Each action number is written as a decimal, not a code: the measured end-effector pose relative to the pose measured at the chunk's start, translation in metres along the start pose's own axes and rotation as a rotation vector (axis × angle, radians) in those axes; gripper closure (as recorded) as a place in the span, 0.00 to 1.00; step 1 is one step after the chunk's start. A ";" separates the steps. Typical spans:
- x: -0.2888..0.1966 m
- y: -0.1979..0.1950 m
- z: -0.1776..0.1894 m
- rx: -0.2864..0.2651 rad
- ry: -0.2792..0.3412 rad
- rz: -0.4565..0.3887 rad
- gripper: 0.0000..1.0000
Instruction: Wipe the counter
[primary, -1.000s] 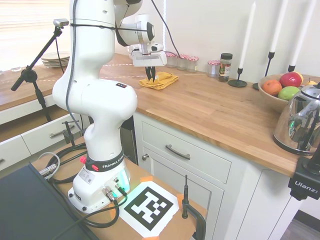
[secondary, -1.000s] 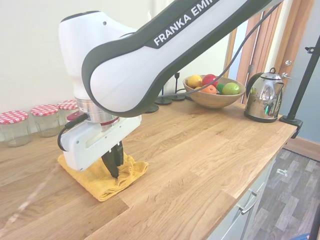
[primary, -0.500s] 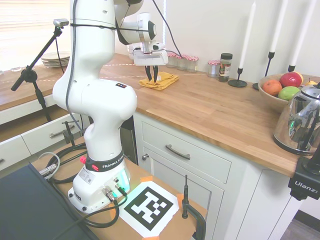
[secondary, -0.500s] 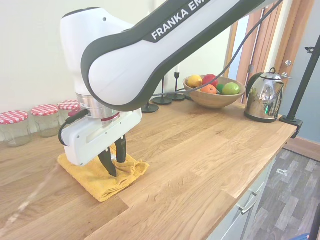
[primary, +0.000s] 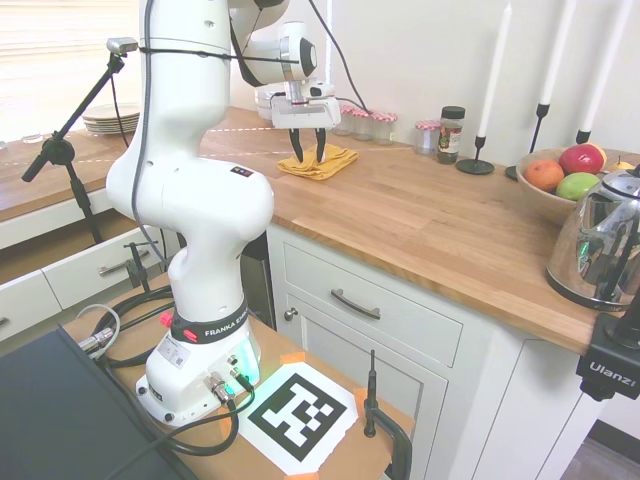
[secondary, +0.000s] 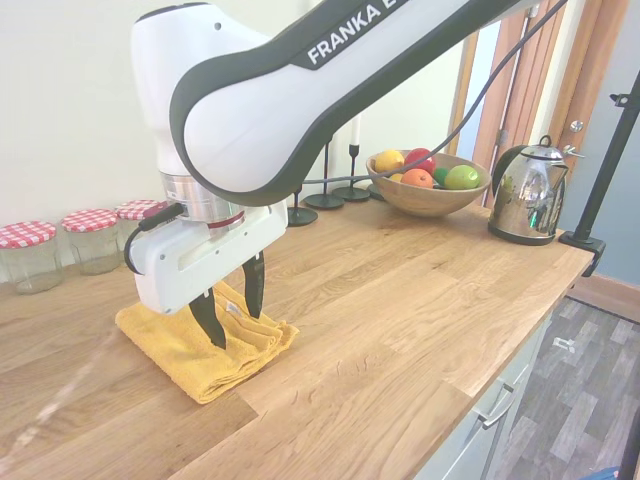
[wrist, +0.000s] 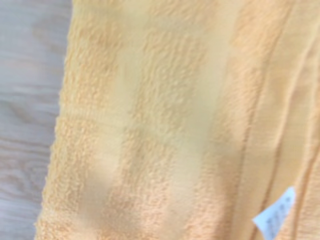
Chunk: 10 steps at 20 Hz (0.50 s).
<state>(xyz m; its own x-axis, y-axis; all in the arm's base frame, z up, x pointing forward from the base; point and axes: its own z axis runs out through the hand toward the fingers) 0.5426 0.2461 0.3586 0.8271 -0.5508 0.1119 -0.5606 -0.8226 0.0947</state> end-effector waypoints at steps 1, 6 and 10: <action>0.001 0.001 -0.003 0.003 0.002 0.002 0.00; 0.003 0.005 -0.012 0.015 0.005 0.012 0.00; 0.005 0.012 -0.021 0.028 0.006 0.016 0.00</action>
<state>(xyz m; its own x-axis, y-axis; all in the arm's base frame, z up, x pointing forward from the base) 0.5388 0.2362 0.3815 0.8178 -0.5631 0.1189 -0.5723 -0.8174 0.0651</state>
